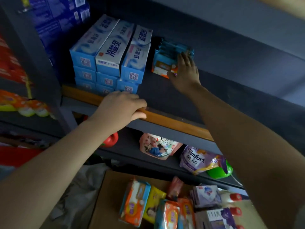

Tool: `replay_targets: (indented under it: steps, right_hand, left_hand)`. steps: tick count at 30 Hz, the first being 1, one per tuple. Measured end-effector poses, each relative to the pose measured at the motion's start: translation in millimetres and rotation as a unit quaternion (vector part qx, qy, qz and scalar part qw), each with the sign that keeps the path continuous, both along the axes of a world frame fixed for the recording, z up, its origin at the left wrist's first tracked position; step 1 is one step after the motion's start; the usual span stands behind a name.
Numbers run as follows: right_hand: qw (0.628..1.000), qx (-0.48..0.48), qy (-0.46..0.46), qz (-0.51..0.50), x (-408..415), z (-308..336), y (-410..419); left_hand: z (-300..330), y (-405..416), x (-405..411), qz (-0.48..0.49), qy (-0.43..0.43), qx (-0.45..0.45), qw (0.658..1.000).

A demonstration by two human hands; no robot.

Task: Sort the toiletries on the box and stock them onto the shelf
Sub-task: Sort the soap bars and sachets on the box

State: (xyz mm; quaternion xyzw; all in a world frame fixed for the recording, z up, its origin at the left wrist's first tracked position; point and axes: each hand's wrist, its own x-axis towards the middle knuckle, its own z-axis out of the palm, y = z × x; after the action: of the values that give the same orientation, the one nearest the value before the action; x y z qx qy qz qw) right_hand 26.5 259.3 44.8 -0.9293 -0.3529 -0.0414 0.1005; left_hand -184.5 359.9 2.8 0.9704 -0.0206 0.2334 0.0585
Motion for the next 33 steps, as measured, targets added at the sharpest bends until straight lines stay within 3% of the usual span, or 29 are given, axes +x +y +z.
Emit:
replay_targets:
  steps: [8, 12, 16, 19, 21, 23, 25, 26, 28, 31, 33]
  right_hand:
    - [0.998, 0.017, -0.052, -0.029, 16.3, 0.6, 10.2]
    - [0.992, -0.024, -0.126, -0.019, 9.0, -1.7, 10.8]
    - [0.990, -0.051, -0.130, 0.009, 0.7, 1.1, 0.3]
    - [0.994, -0.001, -0.110, 0.012, -24.1, 10.2, -29.3]
    - [0.995, 0.074, -0.072, -0.012, -53.6, 20.6, -56.4]
    - [0.988, 0.149, -0.023, -0.022, -86.5, 32.0, -82.1]
    - [0.982, 0.186, 0.020, -0.003, -121.1, 42.1, -102.6]
    - [0.978, 0.201, 0.062, 0.007, -139.0, 48.8, -113.4]
    - [0.957, 0.234, 0.174, 0.006, -170.1, 55.3, -126.1]
    - [0.901, 0.245, 0.356, -0.031, -196.7, 61.0, -144.4]
    - [0.844, 0.276, 0.459, -0.035, -205.7, 53.6, -153.8]
  left_hand:
    - [-0.6, 0.0, 0.0, -0.011, -0.023, 0.001, 1.000]
    - [-1.7, -1.9, -1.4, 0.001, -0.025, -0.003, 1.000]
    - [-1.6, -6.1, -5.0, 0.023, -0.013, 0.004, 1.000]
    - [1.2, -12.3, -10.7, 0.057, 0.010, 0.012, 0.998]
    - [12.8, -23.9, -14.8, 0.084, 0.038, -0.053, 0.994]
    - [27.6, -43.0, -22.4, 0.108, 0.062, -0.252, 0.960]
    - [44.4, -69.1, -31.1, 0.049, 0.045, -0.487, 0.871]
    - [53.2, -83.9, -36.5, 0.019, 0.034, -0.562, 0.826]
    - [57.0, -104.7, -50.7, -0.016, 0.011, -0.640, 0.768]
    - [68.4, -123.8, -69.7, 0.001, 0.022, -0.666, 0.745]
    - [71.6, -128.5, -80.7, 0.016, 0.043, -0.687, 0.726]
